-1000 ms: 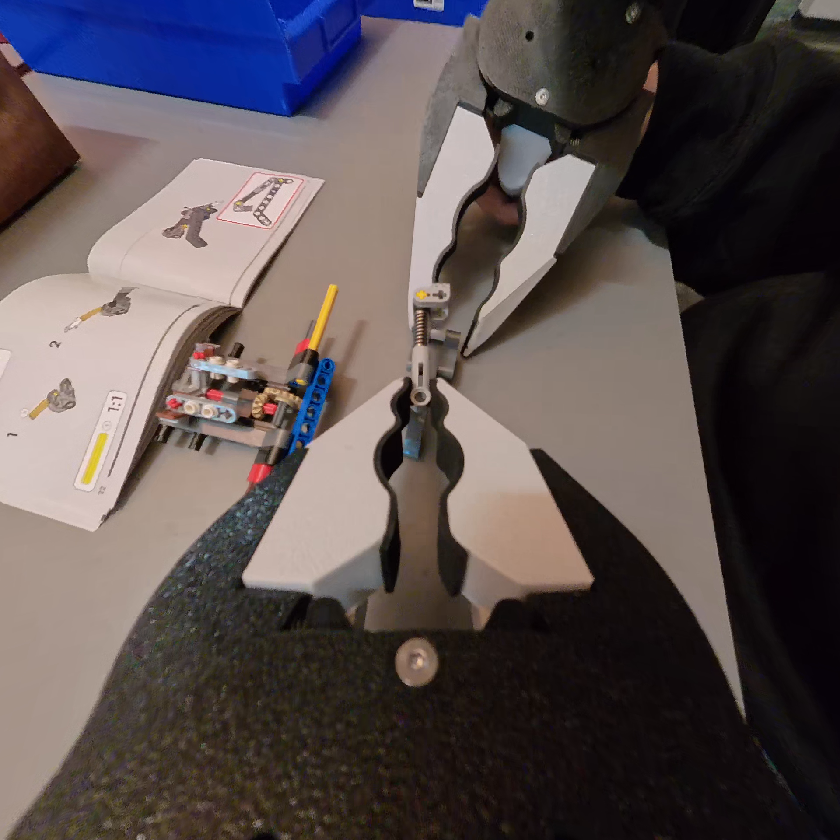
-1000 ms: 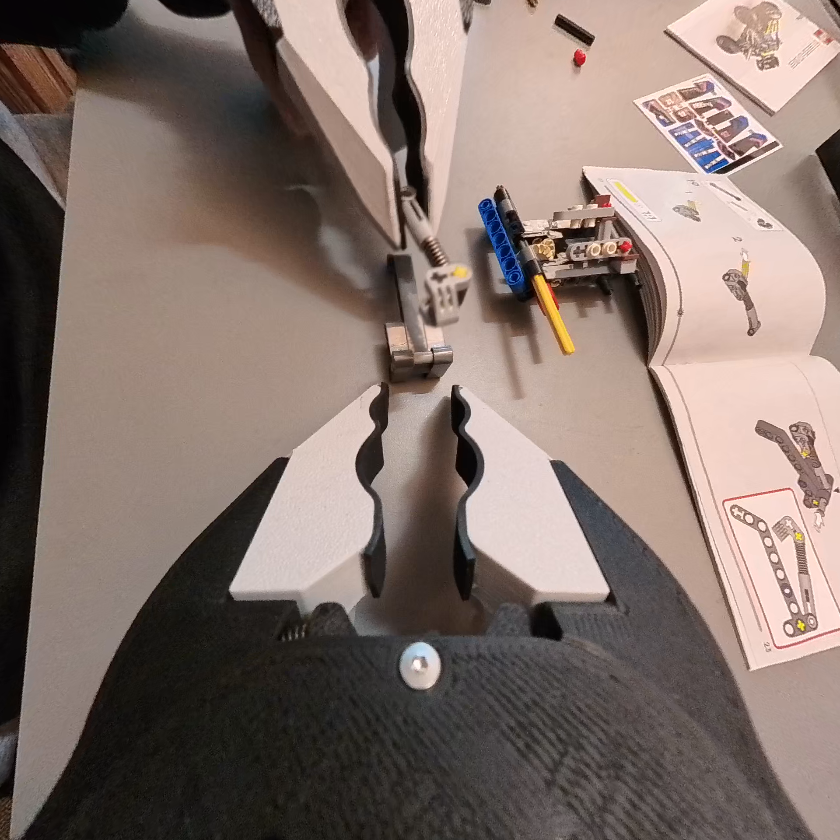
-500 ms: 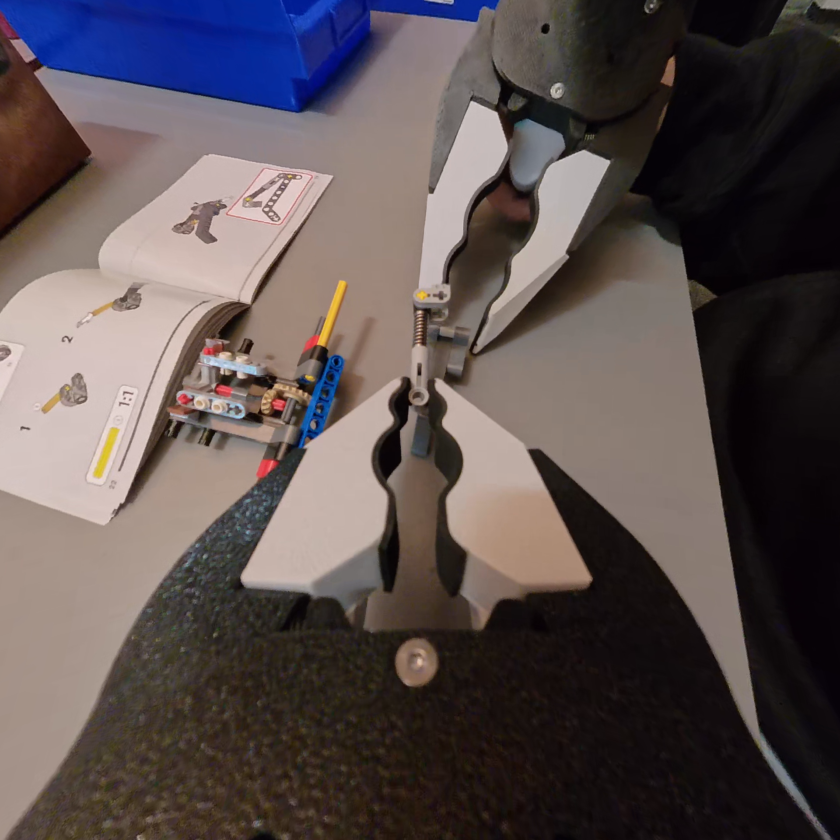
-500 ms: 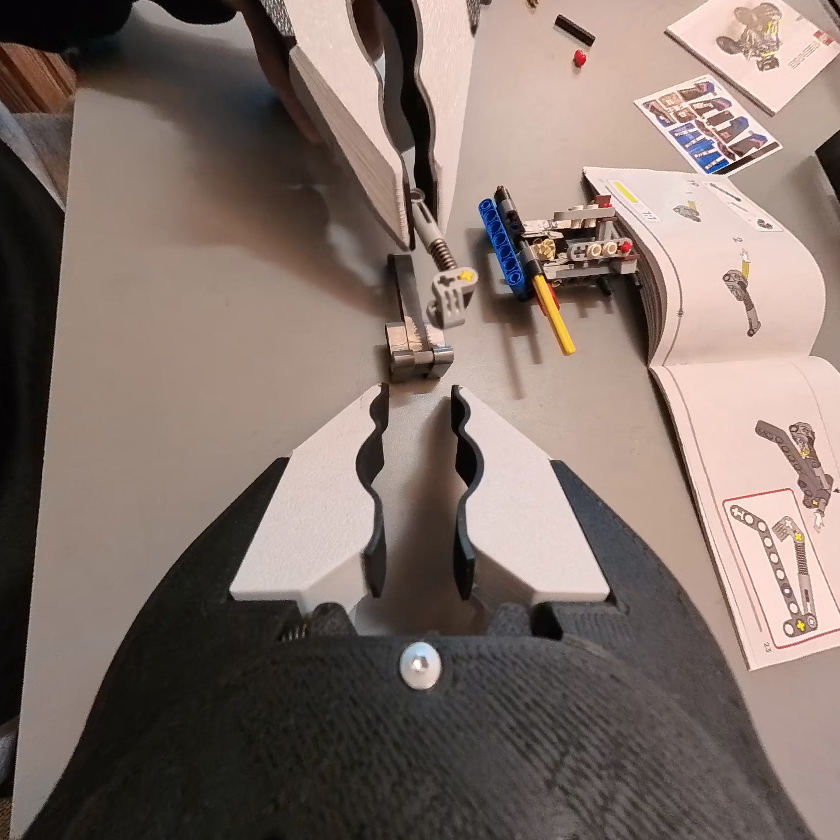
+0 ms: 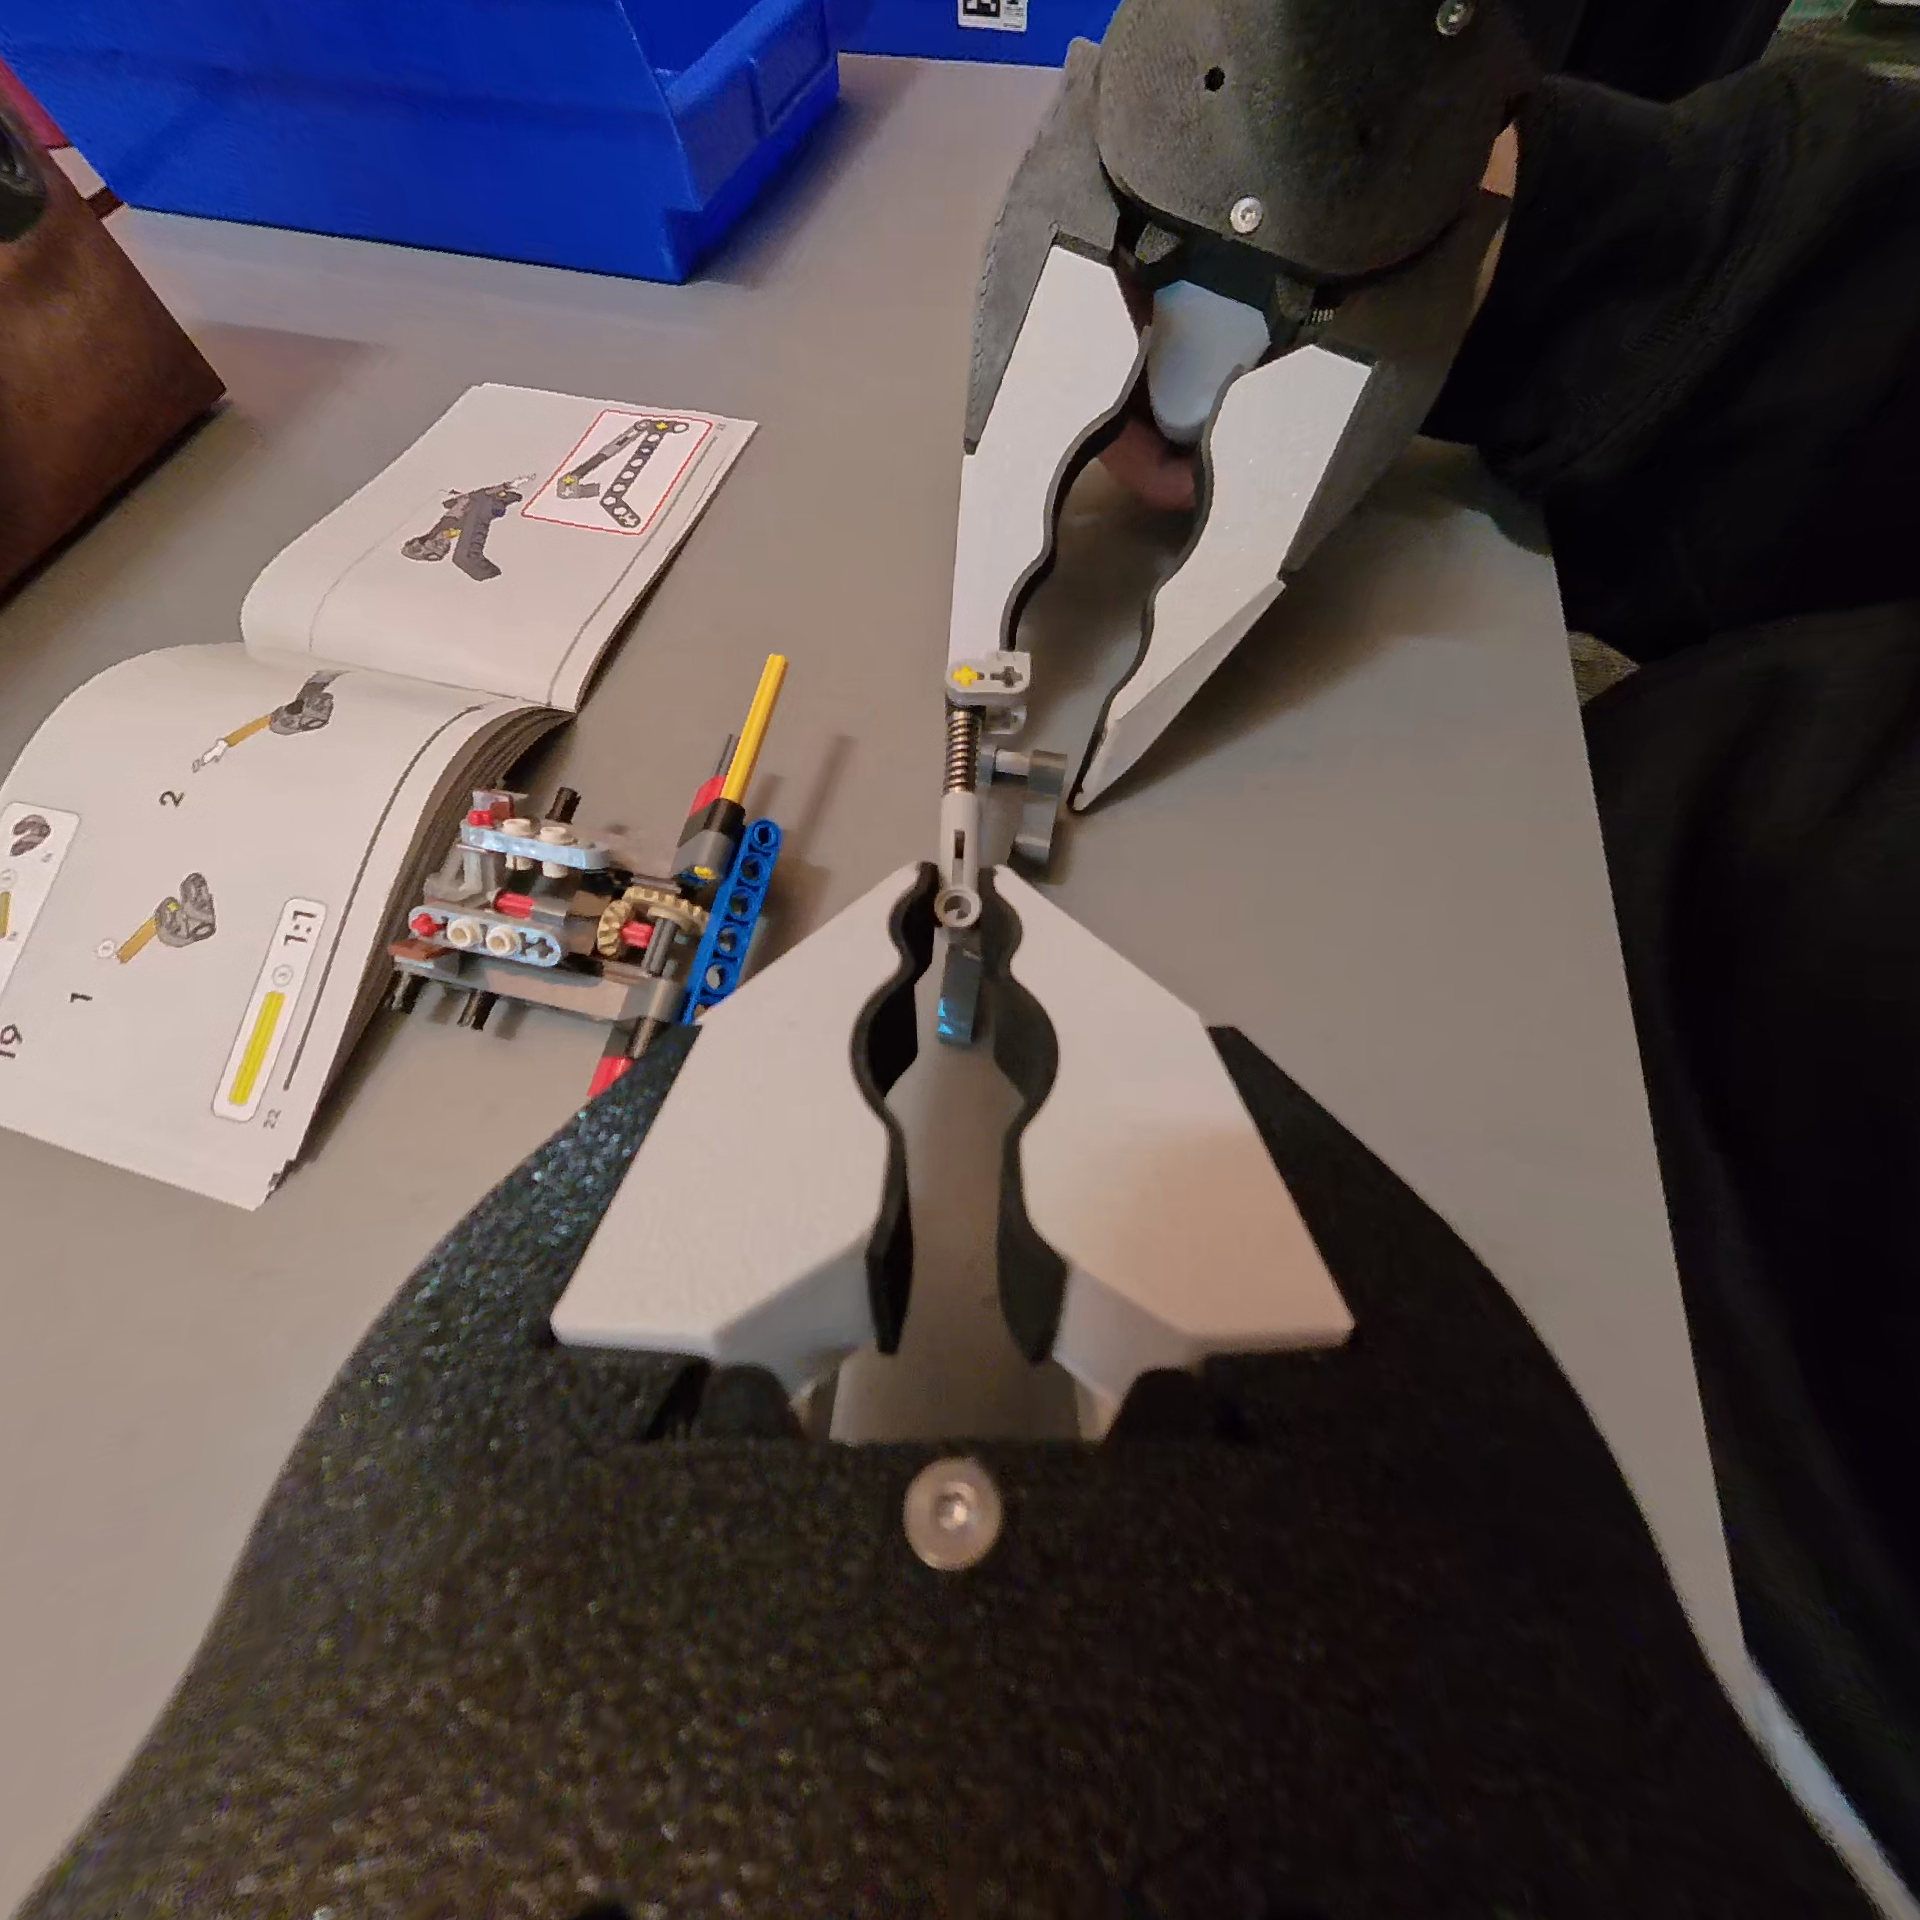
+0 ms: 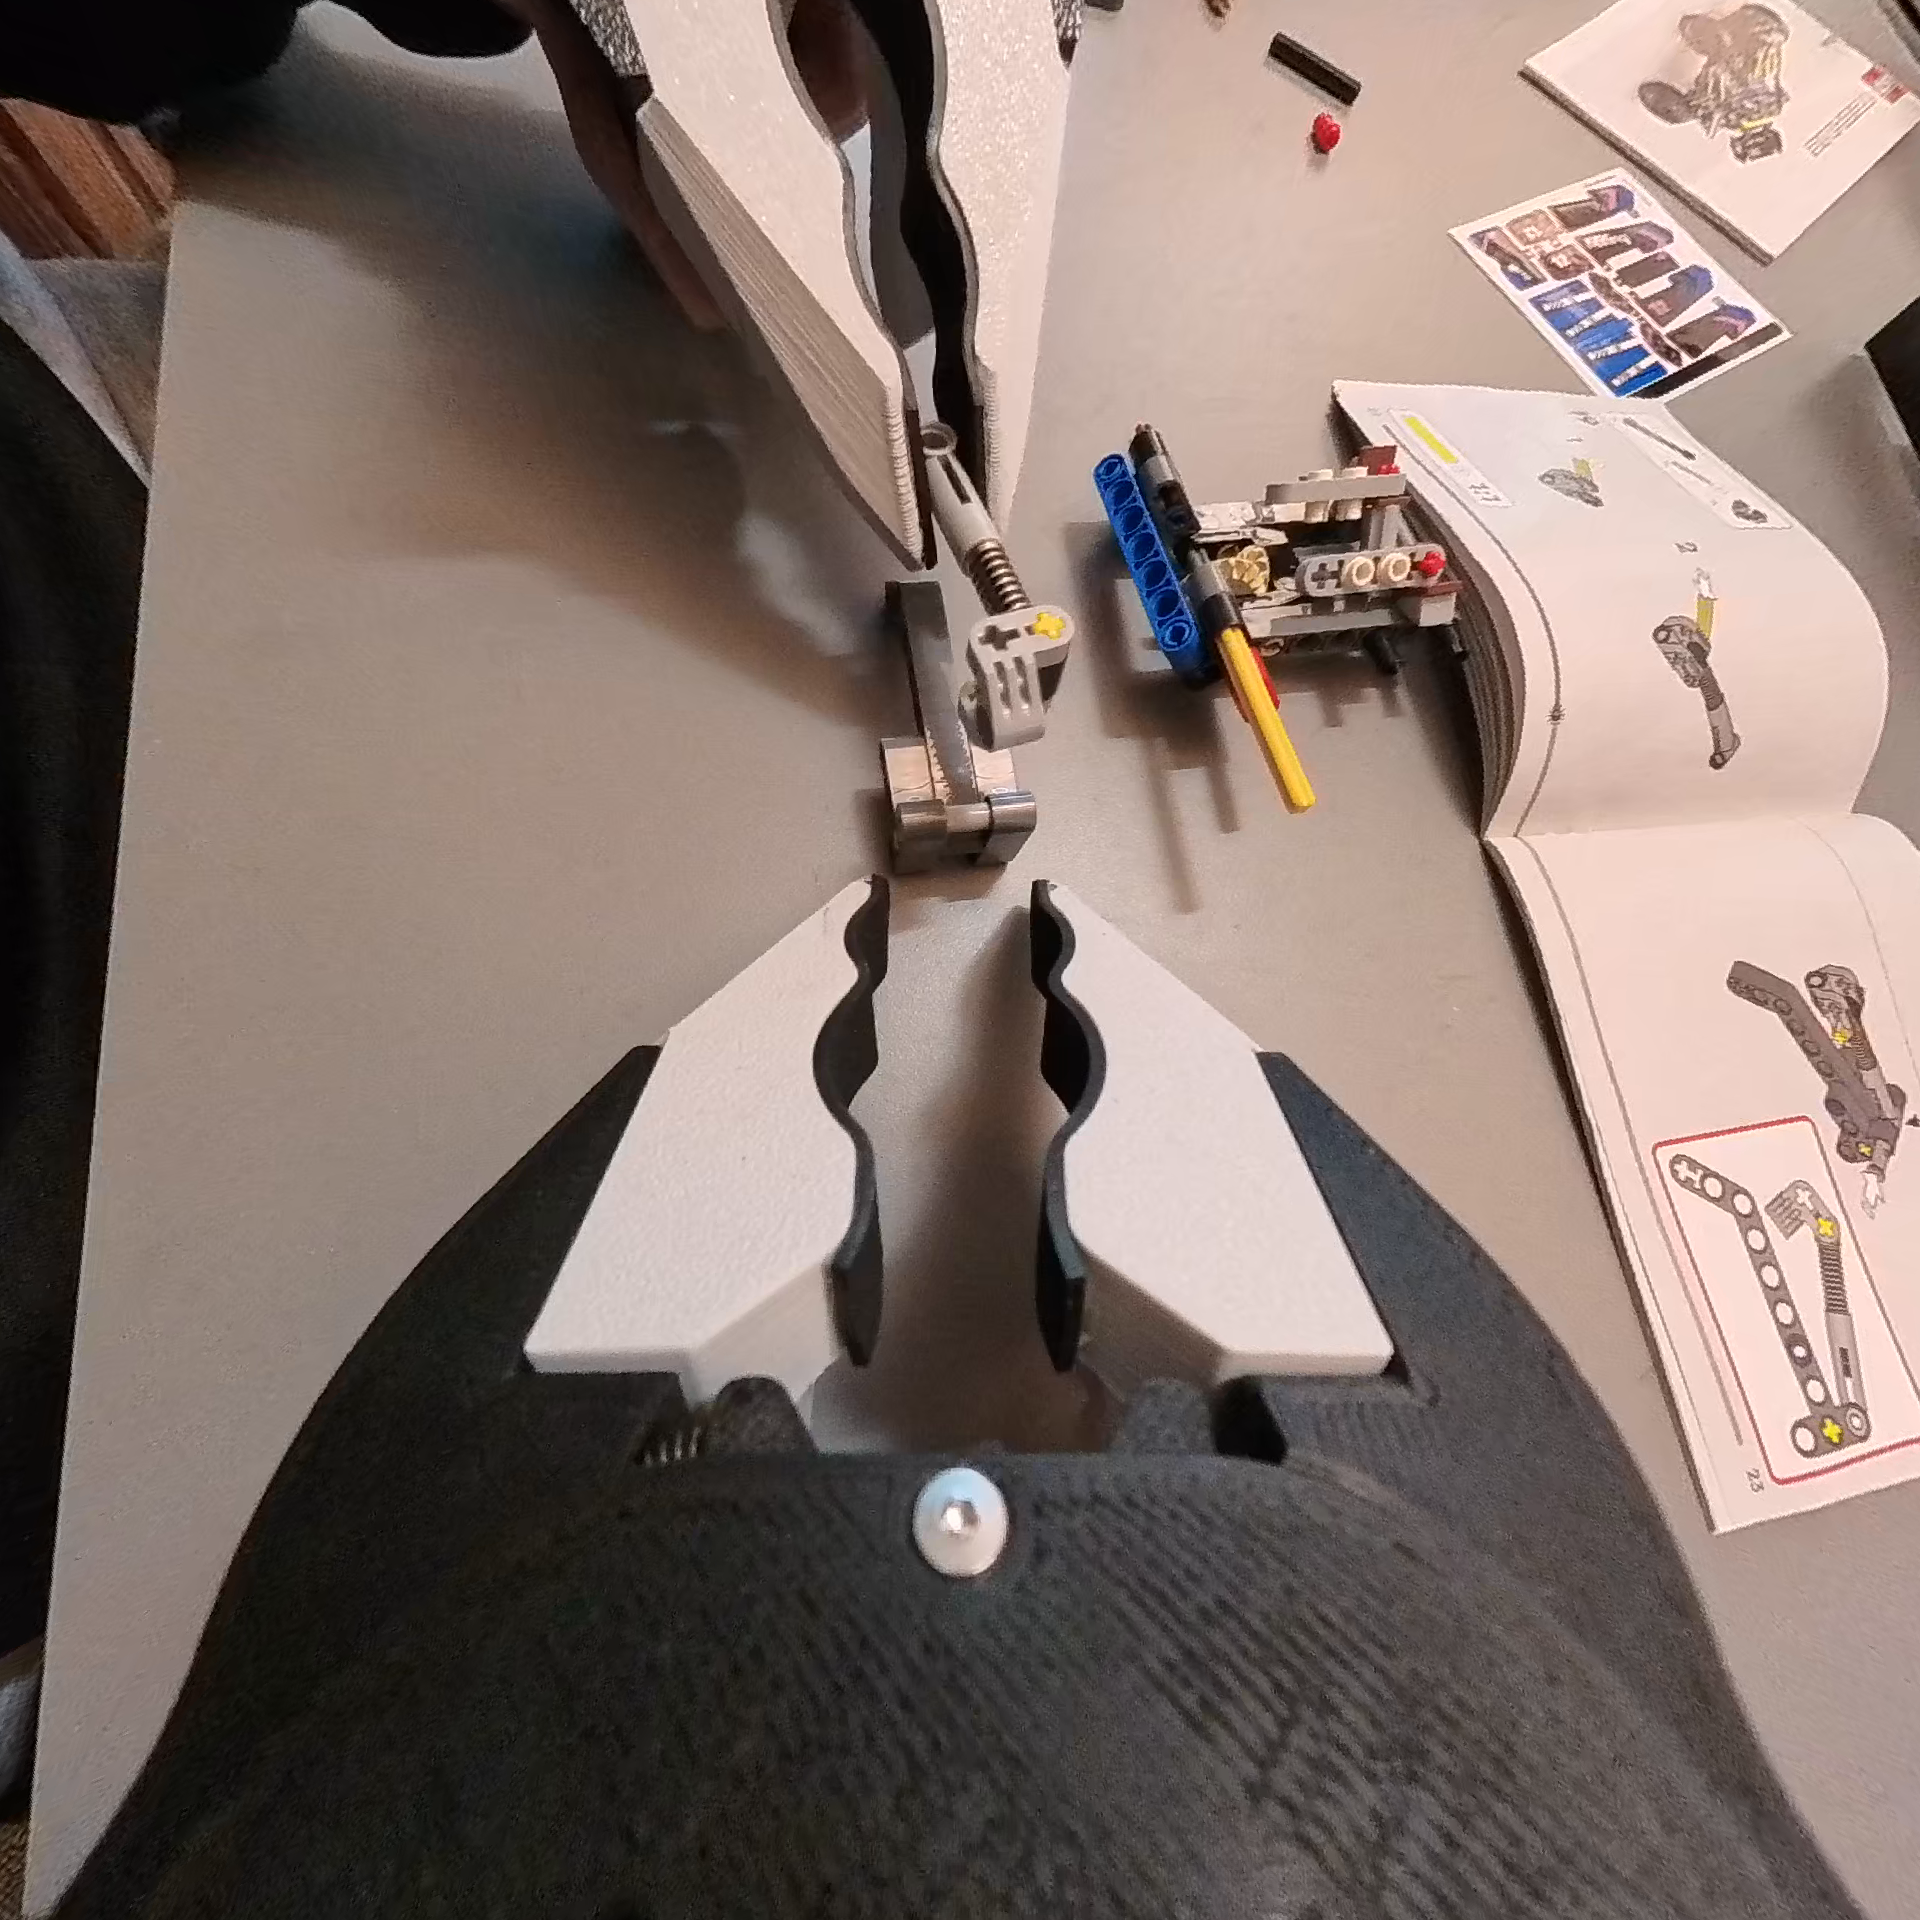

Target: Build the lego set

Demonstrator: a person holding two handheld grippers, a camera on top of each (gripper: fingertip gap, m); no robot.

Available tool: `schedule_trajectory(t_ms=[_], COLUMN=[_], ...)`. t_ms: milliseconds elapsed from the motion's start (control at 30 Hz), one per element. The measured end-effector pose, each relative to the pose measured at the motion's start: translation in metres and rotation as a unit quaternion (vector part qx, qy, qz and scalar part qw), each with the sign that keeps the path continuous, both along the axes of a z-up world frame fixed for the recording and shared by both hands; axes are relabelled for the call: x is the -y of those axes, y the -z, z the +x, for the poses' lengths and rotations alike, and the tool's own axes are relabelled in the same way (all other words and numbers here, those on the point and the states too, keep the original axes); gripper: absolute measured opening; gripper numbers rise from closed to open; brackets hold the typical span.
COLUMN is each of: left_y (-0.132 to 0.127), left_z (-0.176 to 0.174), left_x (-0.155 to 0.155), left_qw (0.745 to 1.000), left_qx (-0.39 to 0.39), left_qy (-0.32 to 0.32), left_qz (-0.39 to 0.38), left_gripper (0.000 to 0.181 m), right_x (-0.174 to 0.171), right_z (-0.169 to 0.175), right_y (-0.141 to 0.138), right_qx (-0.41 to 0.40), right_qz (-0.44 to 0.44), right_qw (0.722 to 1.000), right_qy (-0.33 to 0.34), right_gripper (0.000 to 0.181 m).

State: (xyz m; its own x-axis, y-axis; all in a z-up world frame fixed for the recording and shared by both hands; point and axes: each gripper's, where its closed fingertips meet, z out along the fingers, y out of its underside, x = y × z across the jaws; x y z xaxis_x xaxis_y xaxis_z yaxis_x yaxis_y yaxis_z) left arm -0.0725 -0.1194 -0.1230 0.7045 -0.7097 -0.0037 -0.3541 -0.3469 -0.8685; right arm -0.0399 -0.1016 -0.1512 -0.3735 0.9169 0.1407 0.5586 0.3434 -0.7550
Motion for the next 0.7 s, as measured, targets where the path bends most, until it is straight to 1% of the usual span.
schedule_trajectory(t_ms=[700], left_y=[0.0023], left_z=[0.0004], left_x=[-0.0003], left_qw=[1.000], left_qx=[-0.003], left_qy=[0.000], left_qz=[-0.006], left_gripper=[0.005], right_x=[0.0001], right_z=[0.0002], right_y=[0.0003], right_qx=[0.001], right_qz=[-0.002], right_qw=[1.000], right_qy=[0.000], right_gripper=[0.025])
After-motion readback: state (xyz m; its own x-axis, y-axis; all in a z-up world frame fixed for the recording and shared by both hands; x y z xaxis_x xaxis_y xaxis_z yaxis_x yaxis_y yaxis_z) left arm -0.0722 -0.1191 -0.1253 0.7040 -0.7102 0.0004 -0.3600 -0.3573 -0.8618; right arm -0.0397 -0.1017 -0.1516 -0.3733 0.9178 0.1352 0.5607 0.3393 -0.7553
